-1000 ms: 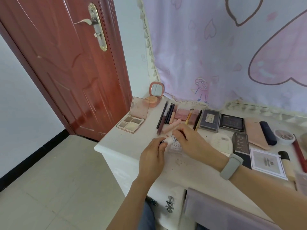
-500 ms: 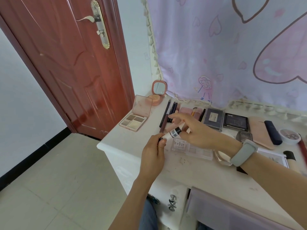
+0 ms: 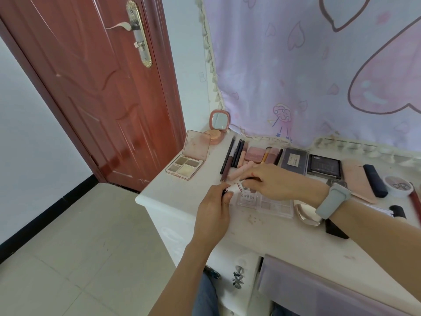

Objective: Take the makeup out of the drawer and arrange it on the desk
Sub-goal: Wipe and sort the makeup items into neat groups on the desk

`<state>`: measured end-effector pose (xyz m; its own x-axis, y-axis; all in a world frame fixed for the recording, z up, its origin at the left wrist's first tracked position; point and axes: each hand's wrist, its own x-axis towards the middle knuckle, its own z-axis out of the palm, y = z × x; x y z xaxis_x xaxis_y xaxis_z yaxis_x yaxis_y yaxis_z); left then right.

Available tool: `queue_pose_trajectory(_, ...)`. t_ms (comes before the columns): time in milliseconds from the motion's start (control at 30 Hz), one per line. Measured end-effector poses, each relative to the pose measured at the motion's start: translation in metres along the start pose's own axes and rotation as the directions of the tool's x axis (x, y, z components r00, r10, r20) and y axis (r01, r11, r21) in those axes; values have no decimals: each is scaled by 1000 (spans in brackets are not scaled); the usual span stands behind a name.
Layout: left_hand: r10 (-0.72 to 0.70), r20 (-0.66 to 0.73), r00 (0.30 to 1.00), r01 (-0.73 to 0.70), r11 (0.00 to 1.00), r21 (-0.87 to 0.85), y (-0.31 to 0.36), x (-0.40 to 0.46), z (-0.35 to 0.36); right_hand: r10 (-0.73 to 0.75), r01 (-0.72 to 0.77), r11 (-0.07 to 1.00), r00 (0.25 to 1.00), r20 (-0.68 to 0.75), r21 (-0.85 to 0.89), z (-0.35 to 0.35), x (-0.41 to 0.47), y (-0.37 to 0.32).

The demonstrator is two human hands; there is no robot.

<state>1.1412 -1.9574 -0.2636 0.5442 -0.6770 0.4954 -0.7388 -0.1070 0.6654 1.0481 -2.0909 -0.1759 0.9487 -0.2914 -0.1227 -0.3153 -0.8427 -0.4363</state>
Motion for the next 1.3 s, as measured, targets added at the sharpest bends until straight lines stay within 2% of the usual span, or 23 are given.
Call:
queue_pose_trajectory(133,-44,49,998,46,999,-28,-5,4,-4,-47,45,995,999,-11,-92,-2,1,1)
queue_pose_trajectory(233,-118,28,993,119,992,-46,-20,3,-23,12,-32,982,994,-105,-184,-1,6,4)
queue_pose_trajectory(300,-200,-75,977,194,978,-80,-32,3,-42,59,-71,996,979,-194,-54,-1,12,1)
queue_pose_trajectory(400,-333,-239,912,274,929,-249,-49,5,-69,87,-22,974,955,-282,227,10,23,-16)
queue_pose_trajectory(467,-386,-265,884,301,903,-308,-59,9,-83,84,35,927,951,-298,374,26,33,-32)
queue_pose_trajectory(533,-401,-259,879,335,905,-262,-70,15,-93,76,110,885,924,-374,453,47,44,-47)
queue_pose_trajectory(633,-408,-229,884,383,912,-148,-87,27,-103,113,98,923,856,-504,373,75,66,-65)
queue_pose_trajectory(700,-430,-176,886,417,903,-104,-92,33,-105,177,23,927,853,-491,375,91,77,-74)
queue_pose_trajectory(767,-442,-133,887,441,897,-40,-94,38,-104,196,-56,951,871,-451,305,104,85,-79)
queue_pose_trajectory(933,-463,-155,873,469,883,5,-99,46,-98,161,-124,986,858,-488,108,108,102,-82)
queue_pose_trajectory(1300,-449,-78,890,455,886,93,-96,62,-94,217,-128,969,850,-479,212,105,114,-78)
